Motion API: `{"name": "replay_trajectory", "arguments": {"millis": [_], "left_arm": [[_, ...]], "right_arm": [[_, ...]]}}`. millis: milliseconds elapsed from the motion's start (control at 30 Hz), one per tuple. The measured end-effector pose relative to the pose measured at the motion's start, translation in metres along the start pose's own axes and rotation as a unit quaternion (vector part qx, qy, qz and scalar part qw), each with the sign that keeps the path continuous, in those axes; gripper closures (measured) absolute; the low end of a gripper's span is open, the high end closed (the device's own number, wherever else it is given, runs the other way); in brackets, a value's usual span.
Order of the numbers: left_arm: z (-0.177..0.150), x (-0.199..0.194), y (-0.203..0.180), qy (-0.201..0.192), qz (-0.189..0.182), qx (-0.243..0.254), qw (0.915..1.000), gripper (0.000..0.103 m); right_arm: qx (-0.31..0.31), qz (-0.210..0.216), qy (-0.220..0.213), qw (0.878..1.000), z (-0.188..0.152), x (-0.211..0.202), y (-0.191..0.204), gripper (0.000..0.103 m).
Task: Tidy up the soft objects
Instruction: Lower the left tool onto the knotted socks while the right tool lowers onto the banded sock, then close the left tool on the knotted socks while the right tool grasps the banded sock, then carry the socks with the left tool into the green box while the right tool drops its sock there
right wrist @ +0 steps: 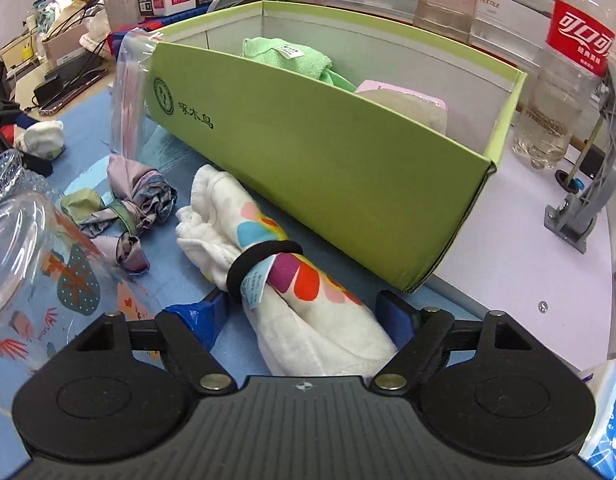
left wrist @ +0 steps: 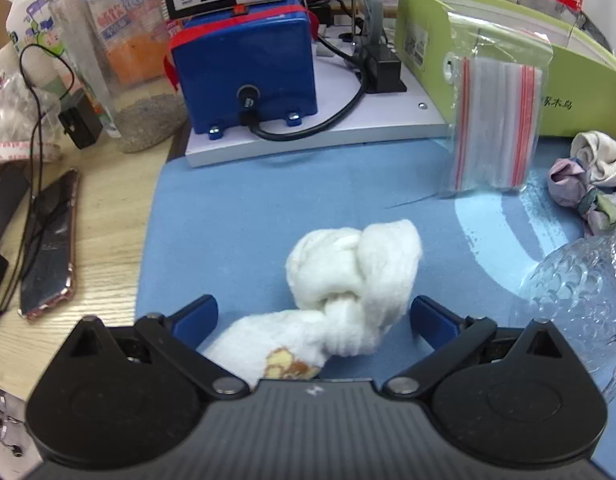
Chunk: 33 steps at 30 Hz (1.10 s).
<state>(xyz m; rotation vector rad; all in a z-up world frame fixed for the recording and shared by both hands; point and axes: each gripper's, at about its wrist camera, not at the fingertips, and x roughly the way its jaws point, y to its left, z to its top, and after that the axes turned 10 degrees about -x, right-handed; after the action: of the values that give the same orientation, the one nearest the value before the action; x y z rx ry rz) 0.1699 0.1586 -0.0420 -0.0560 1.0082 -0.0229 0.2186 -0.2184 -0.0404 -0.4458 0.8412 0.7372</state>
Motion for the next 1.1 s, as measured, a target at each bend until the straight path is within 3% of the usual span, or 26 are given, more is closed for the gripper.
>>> {"name": "replay_trajectory", "arguments": {"millis": [433,633,700,733,800,900,1100], "left_arm": [[-0.008,-0.001,0.004,-0.029,-0.022,-0.009,0.9993,0.001],[-0.008,0.000,0.004,-0.028,-0.021,-0.010,0.9994,0.001],[-0.009,-0.003,0.004,-0.030,-0.023,-0.013,0.9992,0.014],[-0.010,-0.006,0.004,-0.035,-0.026,-0.015,0.9990,0.022],[-0.010,-0.014,0.006,-0.036,-0.026,-0.020,0.9988,0.056],[-0.009,-0.017,0.008,-0.024,-0.014,-0.036,0.9990,0.057],[-0.007,-0.043,0.013,-0.039,-0.025,-0.053,0.9975,0.057]], "right_arm": [[0.025,-0.028,-0.017,0.999,-0.015,-0.007,0.006,0.028],[0.028,-0.026,-0.016,0.999,-0.012,-0.006,0.005,0.030],[0.027,-0.026,-0.014,0.999,-0.009,-0.006,0.006,0.037],[0.027,-0.026,-0.017,0.999,-0.008,-0.007,0.007,0.051],[0.037,-0.031,-0.026,0.999,-0.008,-0.010,0.008,0.076],[0.047,-0.037,-0.026,0.998,-0.012,-0.015,0.010,0.088],[0.078,-0.057,-0.038,0.995,-0.029,-0.047,0.015,0.091]]}}
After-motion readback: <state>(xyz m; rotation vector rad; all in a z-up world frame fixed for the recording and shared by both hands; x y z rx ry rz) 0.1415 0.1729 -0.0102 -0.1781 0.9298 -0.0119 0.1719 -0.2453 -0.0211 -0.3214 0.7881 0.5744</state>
